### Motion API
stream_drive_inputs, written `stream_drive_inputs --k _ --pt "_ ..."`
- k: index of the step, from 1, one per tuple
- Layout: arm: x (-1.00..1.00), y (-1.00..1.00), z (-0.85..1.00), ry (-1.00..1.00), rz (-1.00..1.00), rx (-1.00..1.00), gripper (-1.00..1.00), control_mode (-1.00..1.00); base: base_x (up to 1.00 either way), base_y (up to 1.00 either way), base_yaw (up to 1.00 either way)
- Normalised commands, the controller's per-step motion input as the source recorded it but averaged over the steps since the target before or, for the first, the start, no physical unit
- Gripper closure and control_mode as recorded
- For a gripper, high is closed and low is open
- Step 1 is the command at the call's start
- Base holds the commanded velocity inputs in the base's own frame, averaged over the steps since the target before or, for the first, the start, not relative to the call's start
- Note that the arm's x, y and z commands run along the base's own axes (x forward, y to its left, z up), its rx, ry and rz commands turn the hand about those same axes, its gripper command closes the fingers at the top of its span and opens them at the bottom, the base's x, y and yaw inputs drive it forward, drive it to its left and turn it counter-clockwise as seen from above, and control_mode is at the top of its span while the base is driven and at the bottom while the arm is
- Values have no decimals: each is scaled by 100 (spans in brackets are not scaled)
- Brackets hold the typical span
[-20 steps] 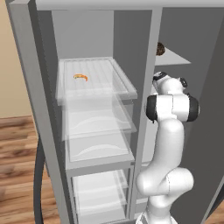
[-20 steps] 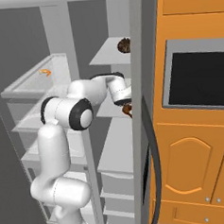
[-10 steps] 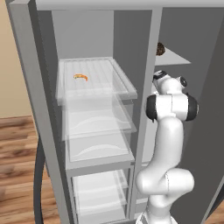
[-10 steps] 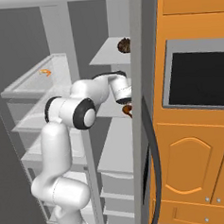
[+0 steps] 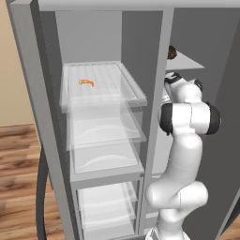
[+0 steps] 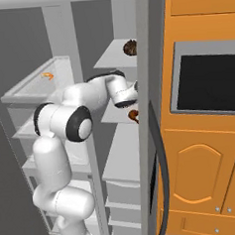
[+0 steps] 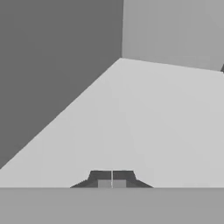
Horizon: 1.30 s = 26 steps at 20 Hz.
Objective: There's a chicken drumstick in the fridge that needs to be moved to the freezer for freezing. Pick up the chicken drumstick from the fridge, place it on any shelf in the freezer, and close the fridge and freezer doors when done.
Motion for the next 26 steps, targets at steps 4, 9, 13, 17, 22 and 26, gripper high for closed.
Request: stream_drive_inputs --k 4,9,13,17,22,26 --pt "-40 29 23 0 0 -5 100 -100 0 0 0" --pt "-68 -3 23 0 0 -1 100 -100 0 0 0" --pt "-61 0 13 9 0 0 100 -100 0 0 0" --pt "-72 17 16 0 0 0 100 -100 0 0 0" --pt "-77 7 40 1 0 0 100 -100 0 0 0" --pt "-64 29 37 7 0 -2 100 -100 0 0 0"
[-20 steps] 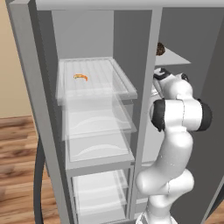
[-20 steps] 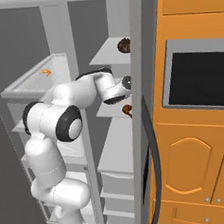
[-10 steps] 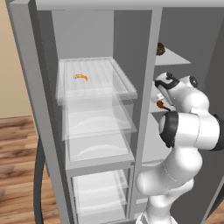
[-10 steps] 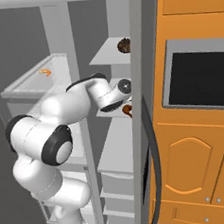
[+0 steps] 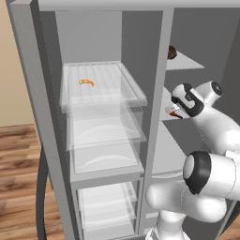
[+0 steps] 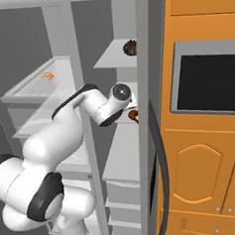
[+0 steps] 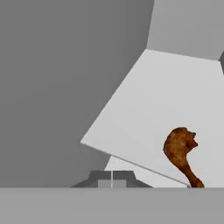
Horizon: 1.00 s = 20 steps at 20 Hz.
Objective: There's a chicken drumstick in the fridge that needs to be moved to the freezer for freezing. Pick up the chicken drumstick from the fridge, place it on any shelf in the freezer, and close the fridge and freezer doors when done.
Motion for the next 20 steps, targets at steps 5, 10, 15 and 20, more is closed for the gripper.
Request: stream_drive_inputs --k 5,10,15,20 --pt "-51 39 28 10 0 -2 -100 -100 0 0 0" --pt "-50 55 13 1 0 -3 -100 -100 0 0 0" --pt "-52 48 1 0 -1 0 -100 -100 0 0 0" --pt "-51 34 5 0 -6 -1 -100 -100 0 0 0"
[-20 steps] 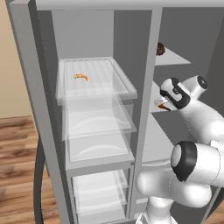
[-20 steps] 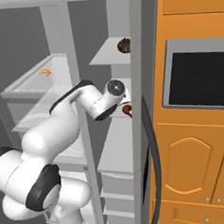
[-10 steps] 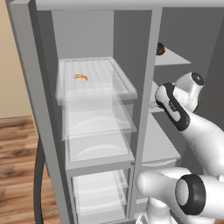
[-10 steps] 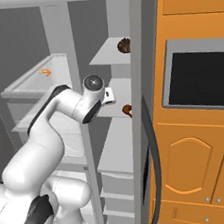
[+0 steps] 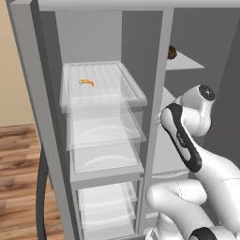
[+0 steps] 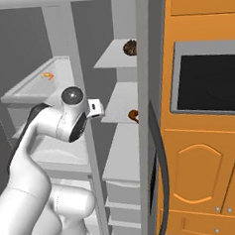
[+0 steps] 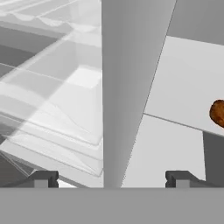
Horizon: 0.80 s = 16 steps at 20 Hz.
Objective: There's a chicken drumstick in the fridge that needs to be moved to the freezer for freezing. Pick up the chicken drumstick from the fridge, place it on any shelf in the freezer, and close the fridge and freezer doors when done.
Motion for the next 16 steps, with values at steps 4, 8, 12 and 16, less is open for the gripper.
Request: stream_drive_inputs --k 4,8,12,16 --pt "-43 2 29 0 -6 5 -100 -100 0 0 0" --pt "-29 2 8 0 -19 14 -100 -100 0 0 0" --pt "-14 7 24 0 -11 2 -100 -100 0 0 0" --pt "-19 7 27 0 -11 0 -100 -100 0 0 0"
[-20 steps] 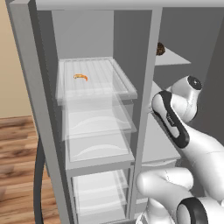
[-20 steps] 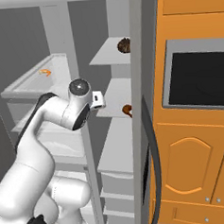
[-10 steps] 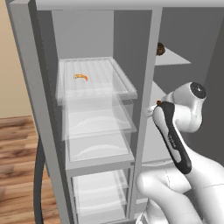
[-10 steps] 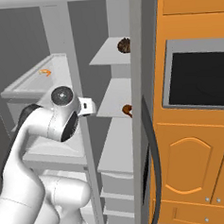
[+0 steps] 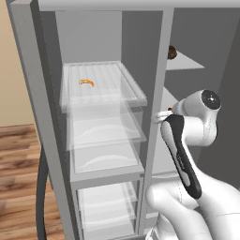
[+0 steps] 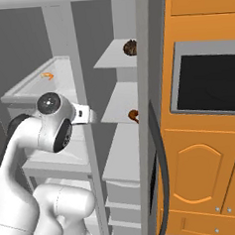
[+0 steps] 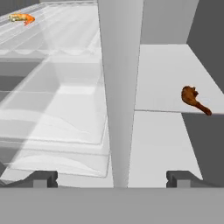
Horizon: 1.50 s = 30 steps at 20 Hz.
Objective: There's a chicken drumstick in the fridge that needs to be moved to the freezer for freezing. Pick up the chicken drumstick from the fridge, place it on any shelf in the freezer, and close the fridge and freezer doors when done.
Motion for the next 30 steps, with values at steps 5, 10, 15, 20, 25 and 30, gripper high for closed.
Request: stream_drive_inputs --k 5,10,15,20,25,30 --pt "-40 1 34 0 -1 0 -100 -100 0 0 0" --pt "-57 8 22 0 0 0 -100 -100 0 0 0" --pt "-26 12 1 0 0 -3 -100 100 -2 0 0" --pt "0 0 0 0 0 0 -100 100 0 0 0" --pt "0 0 0 0 0 0 -100 100 -29 0 0" --pt "0 0 0 0 0 0 -100 100 -77 0 0"
